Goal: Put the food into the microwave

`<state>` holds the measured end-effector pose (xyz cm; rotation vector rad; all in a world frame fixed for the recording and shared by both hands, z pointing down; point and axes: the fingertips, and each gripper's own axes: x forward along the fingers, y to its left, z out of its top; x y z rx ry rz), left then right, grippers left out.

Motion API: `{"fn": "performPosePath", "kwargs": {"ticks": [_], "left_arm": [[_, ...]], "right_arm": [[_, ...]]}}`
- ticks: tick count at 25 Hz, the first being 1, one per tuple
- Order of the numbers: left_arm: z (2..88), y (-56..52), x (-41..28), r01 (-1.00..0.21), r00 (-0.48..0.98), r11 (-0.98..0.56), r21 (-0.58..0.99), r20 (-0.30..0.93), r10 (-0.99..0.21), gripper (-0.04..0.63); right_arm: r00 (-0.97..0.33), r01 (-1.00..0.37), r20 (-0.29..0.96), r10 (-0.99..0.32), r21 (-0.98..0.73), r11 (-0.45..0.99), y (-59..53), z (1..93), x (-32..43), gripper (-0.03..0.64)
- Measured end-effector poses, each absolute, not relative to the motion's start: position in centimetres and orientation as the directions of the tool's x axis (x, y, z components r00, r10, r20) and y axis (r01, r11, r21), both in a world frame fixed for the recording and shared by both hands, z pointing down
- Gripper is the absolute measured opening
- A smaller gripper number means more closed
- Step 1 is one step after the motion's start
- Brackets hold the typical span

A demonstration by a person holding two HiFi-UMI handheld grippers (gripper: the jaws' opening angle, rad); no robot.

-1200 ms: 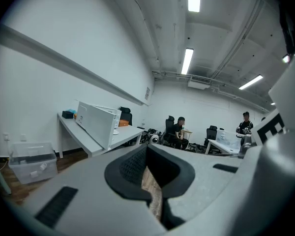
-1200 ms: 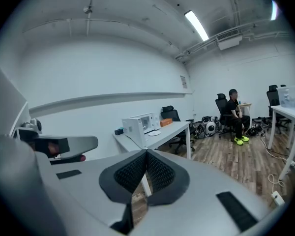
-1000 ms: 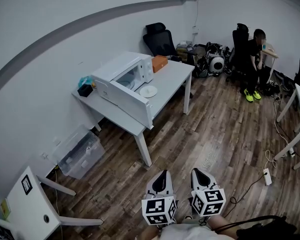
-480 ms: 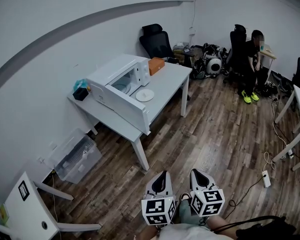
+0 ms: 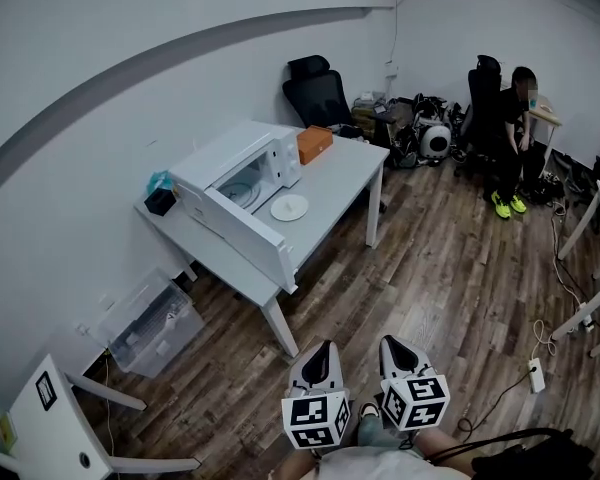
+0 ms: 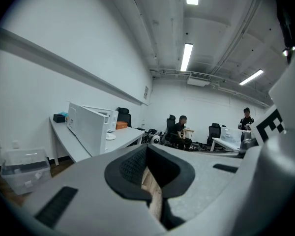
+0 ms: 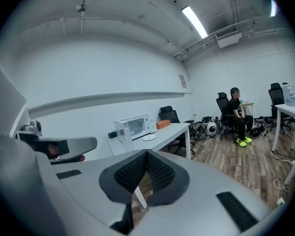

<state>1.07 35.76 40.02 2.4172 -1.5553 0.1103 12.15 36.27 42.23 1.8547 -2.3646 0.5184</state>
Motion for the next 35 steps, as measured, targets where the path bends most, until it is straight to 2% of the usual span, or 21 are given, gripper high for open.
{"fn": "performPosePath", "kwargs": {"ticks": [35], "left_arm": [[41.7, 21.6, 9.8, -0.946, 0.313, -0.273, 0.177, 0.272, -0.910, 0.002]], "right_arm": [[-0.403, -0.909, 0.329, -0.854, -0.253, 0.331, 21.2, 44.5, 20.1, 0.017]]}}
